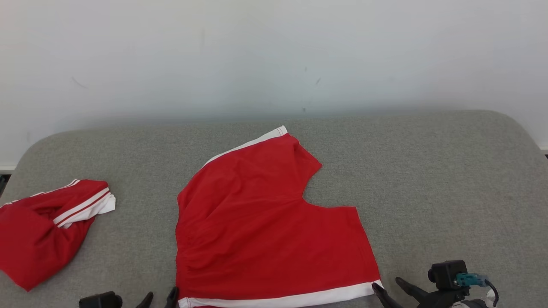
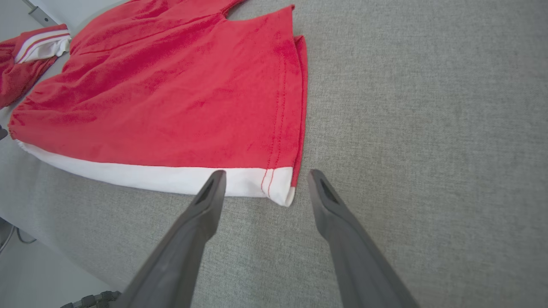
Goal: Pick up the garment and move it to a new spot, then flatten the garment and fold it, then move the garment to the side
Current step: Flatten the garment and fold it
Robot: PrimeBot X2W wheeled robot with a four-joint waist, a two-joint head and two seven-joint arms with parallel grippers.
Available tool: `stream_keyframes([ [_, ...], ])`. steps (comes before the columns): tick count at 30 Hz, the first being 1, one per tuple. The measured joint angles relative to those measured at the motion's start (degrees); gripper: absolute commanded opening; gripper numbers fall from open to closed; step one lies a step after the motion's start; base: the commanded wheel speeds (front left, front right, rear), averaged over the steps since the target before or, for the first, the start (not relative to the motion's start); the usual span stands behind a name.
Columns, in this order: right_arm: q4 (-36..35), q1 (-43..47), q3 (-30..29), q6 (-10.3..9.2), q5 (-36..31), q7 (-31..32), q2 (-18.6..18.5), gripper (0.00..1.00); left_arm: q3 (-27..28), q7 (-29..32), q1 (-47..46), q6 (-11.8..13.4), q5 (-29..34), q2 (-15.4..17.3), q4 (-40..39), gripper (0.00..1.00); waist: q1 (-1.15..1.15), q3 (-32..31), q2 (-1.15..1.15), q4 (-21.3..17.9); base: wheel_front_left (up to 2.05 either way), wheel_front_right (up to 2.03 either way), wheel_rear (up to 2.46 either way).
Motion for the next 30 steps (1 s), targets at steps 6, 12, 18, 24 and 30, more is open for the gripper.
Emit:
stream_keyframes([
  [6,-4.6,0.2,-2.1,-0.85,0.2,-2.3,-0.7,1.0,2.2,-5.6,0.0,2.7,2.5,1.5,-3.8,1.0,0.0,-0.6,0.0,-0.1,0.0,0.0,0.0],
  [12,-8.3,-0.3,-5.0,-4.23,-2.6,-8.2,-0.8,1.0,4.1,-7.2,0.0,4.0,6.3,1.7,-7.3,1.0,0.0,-0.7,0.0,-0.3,0.0,0.0,0.0],
  [18,-10.2,0.0,-8.2,-8.15,-4.2,-13.1,-1.2,1.0,8.2,-7.7,1.0,4.4,7.3,1.4,-9.9,1.0,0.0,-0.7,0.0,-0.7,0.0,0.0,0.0],
  [24,-13.1,2.6,-9.2,-8.87,-6.2,-15.3,-1.8,1.0,13.2,-7.9,6.3,4.5,8.9,1.5,-12.3,1.0,0.0,-0.5,0.0,-1.3,0.0,0.0,0.0],
  [30,-15.8,6.2,-12.2,-10.15,-8.2,-16.3,-2.4,1.0,18.8,-7.9,11.1,4.5,13.3,-2.0,-13.2,1.0,0.0,-0.4,0.0,-2.0,0.0,0.0,0.0],
])
